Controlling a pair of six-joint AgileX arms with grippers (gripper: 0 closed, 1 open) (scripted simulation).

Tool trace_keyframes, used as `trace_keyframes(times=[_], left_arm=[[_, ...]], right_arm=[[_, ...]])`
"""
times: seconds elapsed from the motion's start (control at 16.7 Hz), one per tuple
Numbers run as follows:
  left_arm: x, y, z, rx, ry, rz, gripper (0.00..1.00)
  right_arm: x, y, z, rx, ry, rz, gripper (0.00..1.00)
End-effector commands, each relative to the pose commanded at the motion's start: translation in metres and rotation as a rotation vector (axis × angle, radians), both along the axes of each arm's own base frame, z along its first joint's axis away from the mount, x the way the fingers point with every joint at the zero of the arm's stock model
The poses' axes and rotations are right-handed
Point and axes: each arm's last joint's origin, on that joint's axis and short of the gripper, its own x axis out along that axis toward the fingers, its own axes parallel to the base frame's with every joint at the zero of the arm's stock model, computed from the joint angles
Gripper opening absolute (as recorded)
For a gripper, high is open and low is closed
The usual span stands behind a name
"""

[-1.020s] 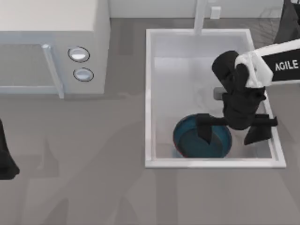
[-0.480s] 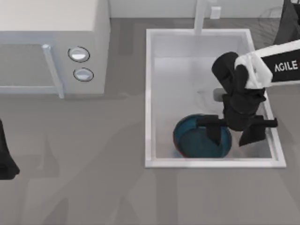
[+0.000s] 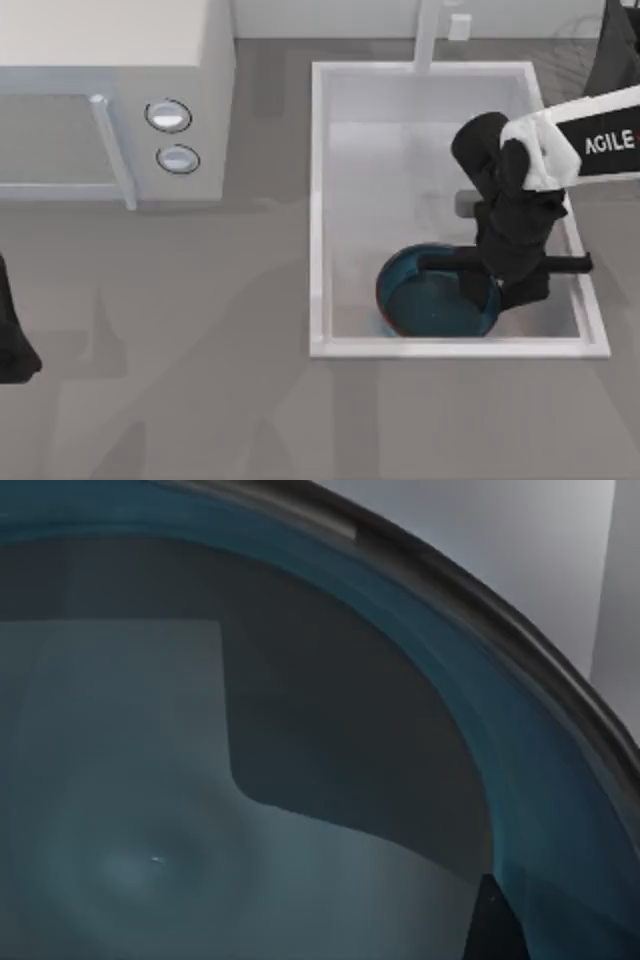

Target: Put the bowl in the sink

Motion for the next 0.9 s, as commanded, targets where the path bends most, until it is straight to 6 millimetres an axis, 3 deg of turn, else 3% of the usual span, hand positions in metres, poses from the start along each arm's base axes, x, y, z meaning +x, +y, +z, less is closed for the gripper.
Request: trace_keyframes(times=[0.48, 0.66, 0.9], left_arm=[[0.000, 0.000, 0.000, 0.000, 0.000, 0.000, 1.00], [0.000, 0.000, 0.000, 0.000, 0.000, 0.000, 1.00], [0.000, 0.000, 0.000, 0.000, 0.000, 0.000, 1.00]], right_arm=[[0.002, 0.001, 0.006, 0.002, -0.005, 0.001, 0.00], [0.008, 0.004, 0.036, 0.003, -0.008, -0.001, 0.00], [0.006, 0.003, 0.099, -0.010, 0.026, -0.003, 0.00]])
